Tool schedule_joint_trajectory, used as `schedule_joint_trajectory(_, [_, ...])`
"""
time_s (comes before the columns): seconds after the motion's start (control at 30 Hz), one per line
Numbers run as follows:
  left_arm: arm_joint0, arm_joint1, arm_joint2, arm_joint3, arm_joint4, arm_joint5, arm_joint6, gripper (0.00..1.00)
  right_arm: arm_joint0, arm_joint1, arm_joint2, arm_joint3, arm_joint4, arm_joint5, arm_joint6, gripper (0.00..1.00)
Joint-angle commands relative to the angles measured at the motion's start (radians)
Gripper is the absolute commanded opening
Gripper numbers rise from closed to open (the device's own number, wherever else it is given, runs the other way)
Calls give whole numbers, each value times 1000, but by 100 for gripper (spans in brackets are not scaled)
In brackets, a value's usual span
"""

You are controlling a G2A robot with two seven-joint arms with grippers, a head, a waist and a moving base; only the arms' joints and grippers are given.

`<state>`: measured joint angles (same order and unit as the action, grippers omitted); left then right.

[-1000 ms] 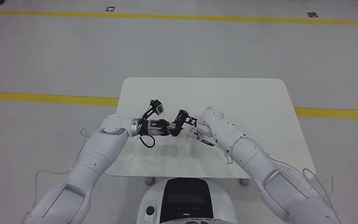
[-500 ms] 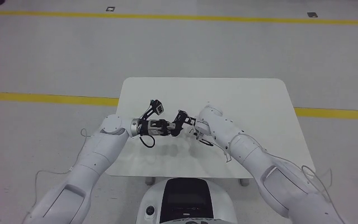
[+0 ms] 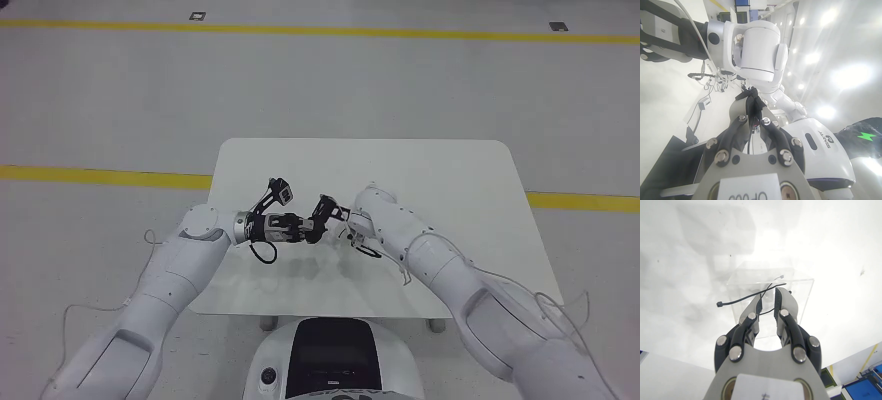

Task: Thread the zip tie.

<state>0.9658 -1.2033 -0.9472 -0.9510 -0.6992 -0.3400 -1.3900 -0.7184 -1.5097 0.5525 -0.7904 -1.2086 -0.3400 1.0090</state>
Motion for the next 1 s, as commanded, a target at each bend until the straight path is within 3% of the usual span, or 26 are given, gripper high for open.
schedule_joint_trajectory(0.0, [0,0,0,0,0,0,0,0,5,-4,-2,14,2,0,-4,16])
schedule_joint_trajectory(0.67, [0,0,0,0,0,0,0,0,25,-32,-12,74,-9,4,-16,13])
schedule_joint_trajectory(0.97, [0,0,0,0,0,0,0,0,26,-42,-7,93,-18,4,-19,0])
